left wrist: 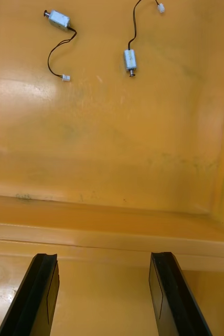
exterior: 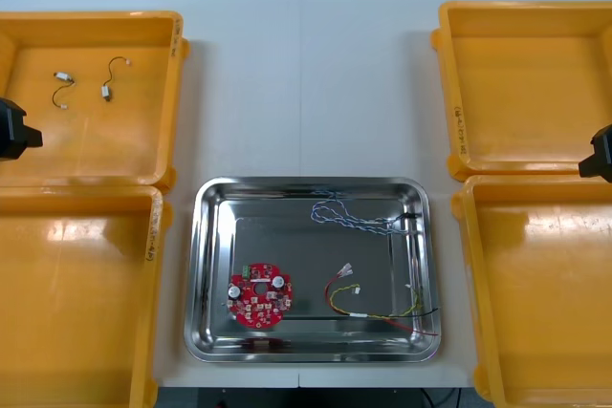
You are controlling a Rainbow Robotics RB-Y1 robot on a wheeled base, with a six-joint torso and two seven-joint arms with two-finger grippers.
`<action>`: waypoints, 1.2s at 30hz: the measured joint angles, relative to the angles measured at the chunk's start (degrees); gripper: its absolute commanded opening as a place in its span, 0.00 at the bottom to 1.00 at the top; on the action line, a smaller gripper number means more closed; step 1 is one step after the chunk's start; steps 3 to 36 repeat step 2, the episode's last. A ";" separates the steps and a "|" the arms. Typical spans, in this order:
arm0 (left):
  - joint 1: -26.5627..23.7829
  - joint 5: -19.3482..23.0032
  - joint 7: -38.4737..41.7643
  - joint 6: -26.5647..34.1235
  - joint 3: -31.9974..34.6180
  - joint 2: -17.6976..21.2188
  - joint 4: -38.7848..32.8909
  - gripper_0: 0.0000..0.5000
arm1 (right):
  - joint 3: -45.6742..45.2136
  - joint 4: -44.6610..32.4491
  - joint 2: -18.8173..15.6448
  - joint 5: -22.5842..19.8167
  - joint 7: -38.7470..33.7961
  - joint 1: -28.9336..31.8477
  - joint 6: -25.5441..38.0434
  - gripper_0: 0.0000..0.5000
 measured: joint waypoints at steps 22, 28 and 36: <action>0.00 0.00 0.00 0.00 0.00 0.00 0.00 1.00 | 0.00 0.00 0.00 0.00 0.00 0.00 0.00 1.00; 0.00 0.00 0.00 0.00 0.00 0.00 0.00 1.00 | 0.00 0.00 0.00 0.00 0.00 0.00 0.00 1.00; 0.00 0.00 0.00 0.00 0.00 0.00 0.00 1.00 | 0.00 0.00 0.00 0.00 0.00 0.00 0.00 1.00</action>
